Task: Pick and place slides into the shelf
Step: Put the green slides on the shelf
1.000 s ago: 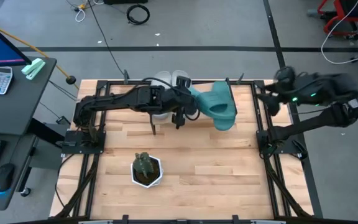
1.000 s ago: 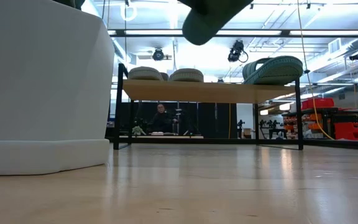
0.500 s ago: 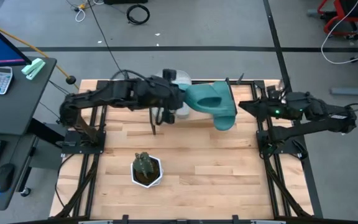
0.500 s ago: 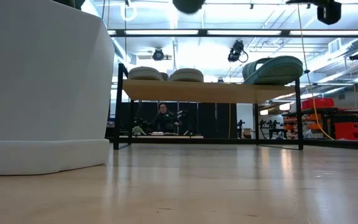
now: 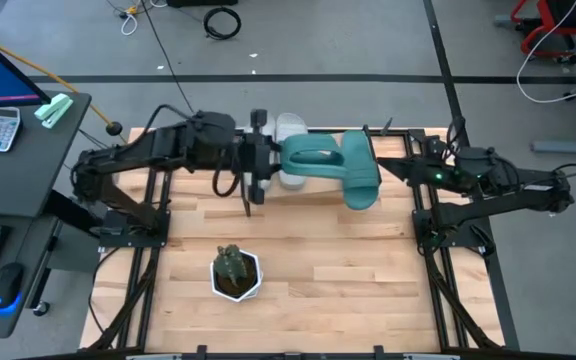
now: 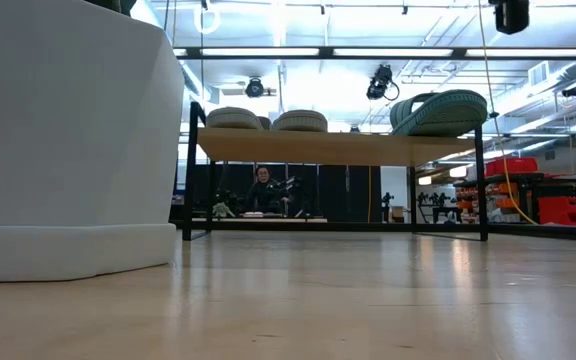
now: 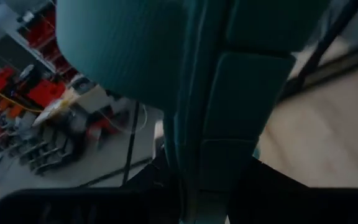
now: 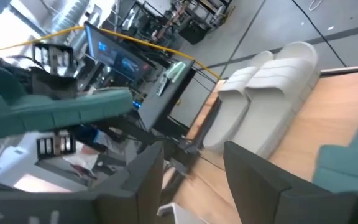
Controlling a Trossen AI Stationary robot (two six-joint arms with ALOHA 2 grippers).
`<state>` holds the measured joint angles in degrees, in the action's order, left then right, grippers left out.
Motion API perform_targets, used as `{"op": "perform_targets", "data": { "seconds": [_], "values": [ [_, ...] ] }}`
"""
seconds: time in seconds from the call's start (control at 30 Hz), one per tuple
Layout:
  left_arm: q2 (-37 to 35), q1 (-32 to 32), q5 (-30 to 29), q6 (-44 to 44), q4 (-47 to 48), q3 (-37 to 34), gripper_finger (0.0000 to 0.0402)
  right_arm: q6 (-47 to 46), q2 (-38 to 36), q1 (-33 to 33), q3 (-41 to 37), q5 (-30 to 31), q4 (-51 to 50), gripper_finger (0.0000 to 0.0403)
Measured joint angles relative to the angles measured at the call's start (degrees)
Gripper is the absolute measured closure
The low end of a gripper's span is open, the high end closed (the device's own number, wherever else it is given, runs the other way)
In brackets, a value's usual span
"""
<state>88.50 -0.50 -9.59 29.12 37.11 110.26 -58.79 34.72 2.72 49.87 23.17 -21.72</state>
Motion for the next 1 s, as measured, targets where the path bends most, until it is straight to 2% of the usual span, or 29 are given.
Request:
{"op": "perform_targets", "data": {
  "seconds": [0.07, 0.23, 0.33, 0.4, 0.53, 0.67, 0.77, 0.8, 0.9, 1.0],
  "values": [
    [-3.4, 0.0, 0.6, -2.2, -9.3, -8.7, 0.0316, -0.2, 1.4, 0.0, 0.0, 0.0, 1.5, 0.0229],
    [-13.4, -0.5, -0.6, -6.7, -40.3, -31.9, 0.0316, -0.2, 3.7, 0.0, 0.0, 0.0, 4.5, 0.0229],
    [-18.9, -2.0, -0.6, -7.9, -56.1, -42.4, 0.0316, -2.5, 5.4, 0.0, 0.0, -0.1, 6.2, 0.0229],
    [-21.3, -3.7, -0.7, -7.7, -62.7, -48.0, 0.0316, -5.2, 7.0, -0.3, 0.0, -0.1, 8.2, 0.0229],
    [-22.1, -7.3, 1.5, -5.3, -66.6, -55.0, 0.0316, -15.3, 10.2, -1.7, 0.0, -1.1, 9.5, 0.0229],
    [-21.5, -7.7, 2.5, 8.4, -65.8, -55.5, 0.0316, -26.8, 12.9, -3.7, 0.0, -2.0, 10.8, 0.0229],
    [-20.7, -7.5, 2.6, 19.1, -63.0, -55.6, 0.0316, -30.1, 14.0, -5.6, 0.0, -5.9, 14.1, 0.0229],
    [-20.4, -7.3, 0.9, 23.1, -62.6, -55.6, 0.0316, -30.2, 14.1, -6.2, 0.0, -8.3, 16.3, 0.0229],
    [-20.2, -5.9, -10.9, 37.5, -61.1, -55.5, 0.0316, -31.3, 14.3, -8.1, 0.0, -17.9, 23.1, 0.0229],
    [-18.8, -5.8, -13.4, 45.0, -60.1, -55.5, 0.0316, -34.6, 14.8, -8.7, 0.0, -23.5, 25.2, 0.0229]
  ]
}}
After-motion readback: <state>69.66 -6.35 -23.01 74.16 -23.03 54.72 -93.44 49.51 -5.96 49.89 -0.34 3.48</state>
